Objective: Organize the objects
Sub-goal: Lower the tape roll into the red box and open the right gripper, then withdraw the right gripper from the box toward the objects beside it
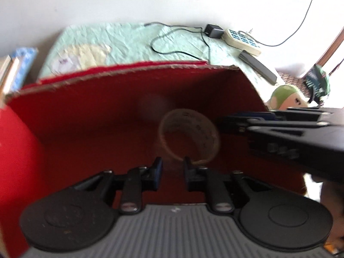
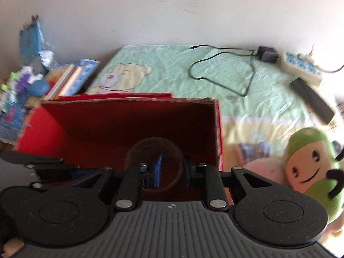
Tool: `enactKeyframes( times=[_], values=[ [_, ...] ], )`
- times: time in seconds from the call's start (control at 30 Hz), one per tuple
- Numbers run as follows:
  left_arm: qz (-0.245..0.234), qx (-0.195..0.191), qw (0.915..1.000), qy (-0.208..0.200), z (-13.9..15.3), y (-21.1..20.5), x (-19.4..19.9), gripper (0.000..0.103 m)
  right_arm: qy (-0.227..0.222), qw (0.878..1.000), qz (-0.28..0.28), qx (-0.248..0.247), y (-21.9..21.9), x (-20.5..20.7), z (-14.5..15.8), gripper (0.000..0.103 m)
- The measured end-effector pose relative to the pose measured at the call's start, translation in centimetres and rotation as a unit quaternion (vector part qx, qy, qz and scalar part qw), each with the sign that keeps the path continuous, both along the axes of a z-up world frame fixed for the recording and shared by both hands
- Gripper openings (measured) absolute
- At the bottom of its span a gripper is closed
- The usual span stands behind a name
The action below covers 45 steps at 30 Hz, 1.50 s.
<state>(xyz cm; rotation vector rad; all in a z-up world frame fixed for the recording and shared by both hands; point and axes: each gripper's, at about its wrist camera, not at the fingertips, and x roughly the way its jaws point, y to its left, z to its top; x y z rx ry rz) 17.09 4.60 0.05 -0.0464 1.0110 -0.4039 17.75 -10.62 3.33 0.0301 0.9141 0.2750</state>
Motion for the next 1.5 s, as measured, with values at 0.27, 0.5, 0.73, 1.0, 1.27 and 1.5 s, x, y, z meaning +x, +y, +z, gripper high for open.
enactKeyframes(
  times=[0.27,0.5,0.73,1.0,1.27,1.5],
  values=[
    [0.029,0.021,0.9992,-0.016,0.4,3.9,-0.2,0.030,0.047,0.998,0.041,0.010,1.3,-1.6,-1.5,0.018],
    [0.037,0.022,0.9990,-0.016,0.3,4.7,0.2,0.030,0.101,0.994,0.036,0.034,1.1,-3.1,-2.0,0.017],
    [0.035,0.031,0.9988,-0.016,0.3,5.5,0.2,0.030,0.127,0.990,0.017,0.055,1.3,-5.1,-2.2,0.022],
    [0.045,0.041,0.9980,-0.015,0.2,6.1,0.4,0.030,0.124,0.988,0.014,0.090,2.3,-4.2,-1.5,0.022],
    [0.078,0.077,0.9939,-0.008,0.2,5.8,0.6,0.031,0.142,0.983,-0.022,0.111,6.5,1.2,-2.5,0.022],
    [0.084,0.094,0.9918,-0.016,0.3,5.7,0.6,0.038,0.147,0.981,-0.079,0.099,5.8,1.6,-3.6,0.019]
  ],
)
